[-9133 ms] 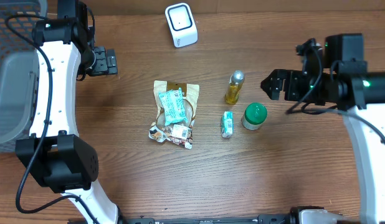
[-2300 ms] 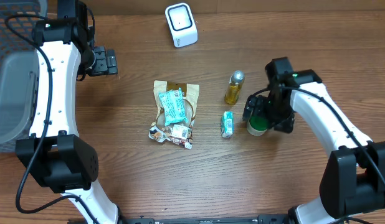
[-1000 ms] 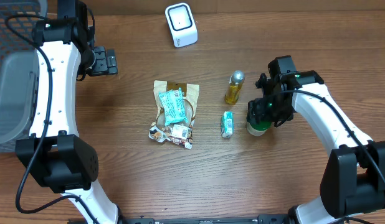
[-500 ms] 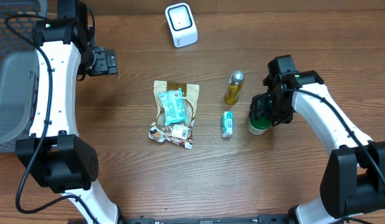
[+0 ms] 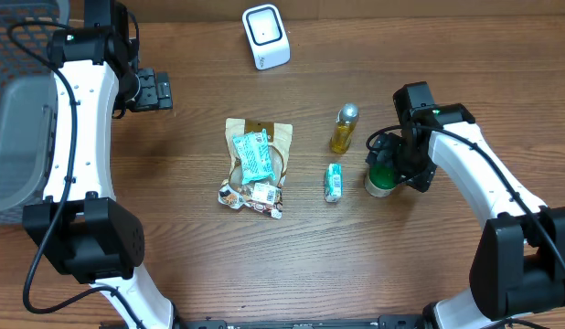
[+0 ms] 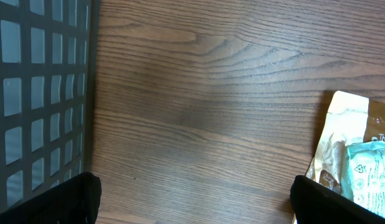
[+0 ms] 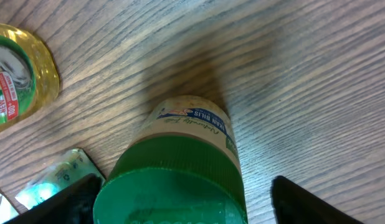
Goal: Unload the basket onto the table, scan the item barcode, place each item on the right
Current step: 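Lift the jar slightly and shift it left with the right gripper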
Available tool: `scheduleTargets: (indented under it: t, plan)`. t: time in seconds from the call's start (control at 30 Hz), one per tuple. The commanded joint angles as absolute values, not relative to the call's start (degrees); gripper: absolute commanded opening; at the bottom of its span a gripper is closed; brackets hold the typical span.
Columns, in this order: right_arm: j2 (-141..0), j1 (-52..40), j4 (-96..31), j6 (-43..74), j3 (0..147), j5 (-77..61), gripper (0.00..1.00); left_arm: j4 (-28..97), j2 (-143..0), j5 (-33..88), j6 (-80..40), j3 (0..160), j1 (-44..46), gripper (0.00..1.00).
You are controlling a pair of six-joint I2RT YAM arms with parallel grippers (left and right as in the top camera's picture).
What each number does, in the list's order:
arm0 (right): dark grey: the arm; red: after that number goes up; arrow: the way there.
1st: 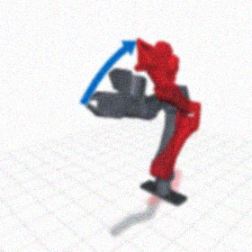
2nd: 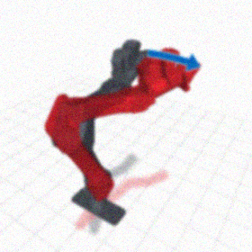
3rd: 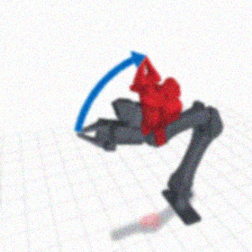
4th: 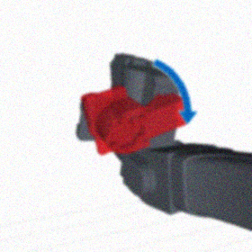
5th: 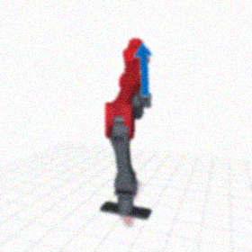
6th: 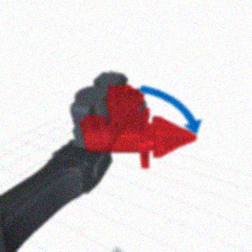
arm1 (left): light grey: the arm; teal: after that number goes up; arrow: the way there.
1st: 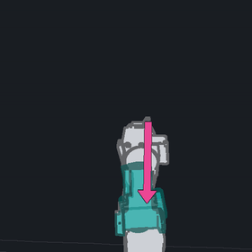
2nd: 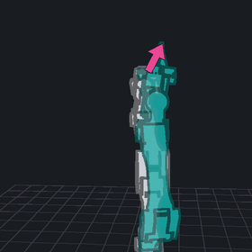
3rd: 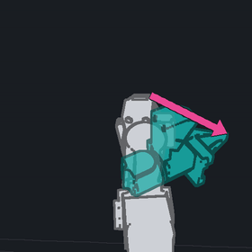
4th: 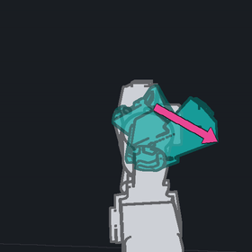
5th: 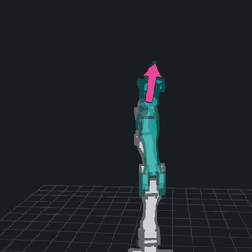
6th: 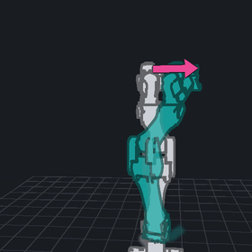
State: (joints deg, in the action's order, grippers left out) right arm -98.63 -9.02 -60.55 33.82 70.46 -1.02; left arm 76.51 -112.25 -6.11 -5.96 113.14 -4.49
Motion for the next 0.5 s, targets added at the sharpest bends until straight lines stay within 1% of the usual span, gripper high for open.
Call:
scheduleTargets:
  t: [0.0,0.1,0.33,0.47]
  plan:
    - [-98.4,-8.9,-60.4,24.0,74.5,-0.1,1.0,76.4,-112.1,-6.4,-5.3,114.1,-4.5,1.0]
    - [-98.4,-8.9,-60.3,16.0,75.2,-0.1,1.0,76.4,-112.1,-6.3,-5.3,114.1,-4.5,1.0]
    - [-98.4,-8.9,-62.6,4.8,75.0,-0.1,1.0,76.4,-112.1,-6.3,-5.3,114.1,-4.5,1.0]
    - [-98.4,-8.9,-63.3,4.0,74.2,-0.1,0.9,76.4,-112.1,-6.4,-5.3,114.1,-4.5,1.0]
